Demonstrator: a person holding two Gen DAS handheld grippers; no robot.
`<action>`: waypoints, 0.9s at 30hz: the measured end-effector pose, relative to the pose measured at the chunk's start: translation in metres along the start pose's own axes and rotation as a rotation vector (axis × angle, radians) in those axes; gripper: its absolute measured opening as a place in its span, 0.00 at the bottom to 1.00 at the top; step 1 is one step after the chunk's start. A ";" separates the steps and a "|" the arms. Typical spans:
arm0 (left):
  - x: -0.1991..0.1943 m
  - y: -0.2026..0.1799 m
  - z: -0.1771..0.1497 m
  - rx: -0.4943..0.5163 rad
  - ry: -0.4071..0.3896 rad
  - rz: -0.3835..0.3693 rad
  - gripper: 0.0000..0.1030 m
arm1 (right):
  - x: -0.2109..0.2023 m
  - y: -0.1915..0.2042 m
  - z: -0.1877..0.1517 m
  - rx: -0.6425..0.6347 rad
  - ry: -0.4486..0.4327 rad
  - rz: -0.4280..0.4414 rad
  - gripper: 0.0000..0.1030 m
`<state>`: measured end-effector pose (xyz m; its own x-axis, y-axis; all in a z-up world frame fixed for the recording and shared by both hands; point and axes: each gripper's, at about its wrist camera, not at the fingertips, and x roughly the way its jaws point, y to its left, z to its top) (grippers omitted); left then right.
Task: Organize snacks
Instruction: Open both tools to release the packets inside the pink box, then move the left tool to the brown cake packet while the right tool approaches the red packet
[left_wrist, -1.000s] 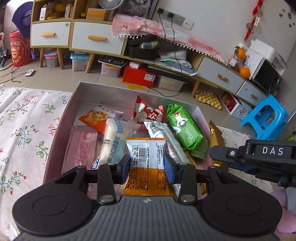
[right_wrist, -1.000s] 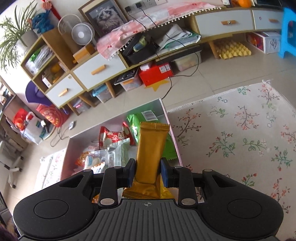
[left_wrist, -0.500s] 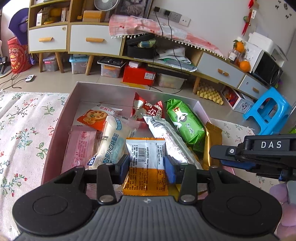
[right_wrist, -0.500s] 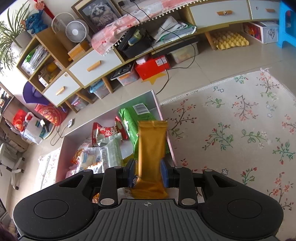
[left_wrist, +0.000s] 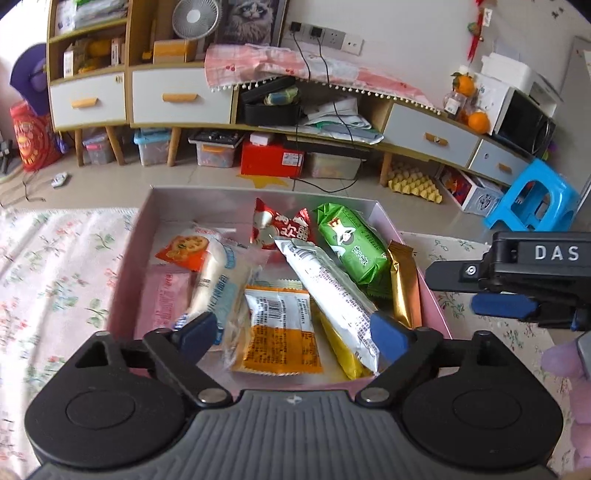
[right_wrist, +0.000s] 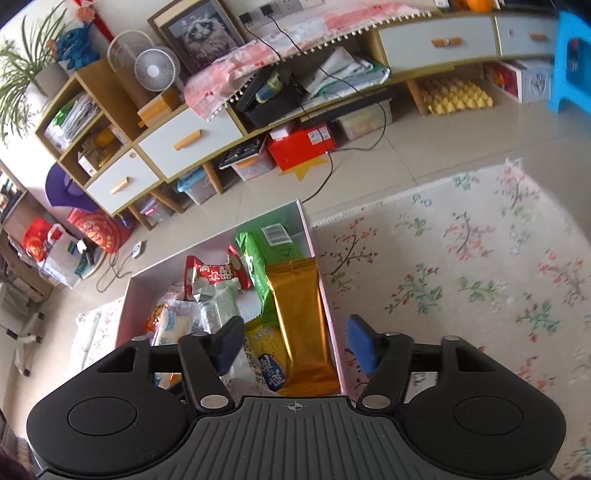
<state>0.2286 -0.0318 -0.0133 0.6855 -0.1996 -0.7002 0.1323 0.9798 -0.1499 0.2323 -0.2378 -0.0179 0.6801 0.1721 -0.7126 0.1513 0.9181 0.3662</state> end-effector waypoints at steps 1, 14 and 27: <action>-0.004 -0.001 0.000 0.010 -0.006 0.009 0.93 | -0.004 0.001 -0.001 -0.007 0.000 -0.003 0.71; -0.050 -0.009 -0.006 0.076 0.012 0.066 1.00 | -0.059 0.024 -0.021 -0.111 0.003 -0.050 0.87; -0.078 -0.013 -0.044 0.157 0.111 0.086 1.00 | -0.096 0.021 -0.064 -0.171 0.001 -0.106 0.92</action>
<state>0.1421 -0.0293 0.0124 0.6175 -0.1062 -0.7794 0.1925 0.9811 0.0188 0.1244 -0.2115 0.0195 0.6661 0.0719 -0.7424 0.0981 0.9782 0.1828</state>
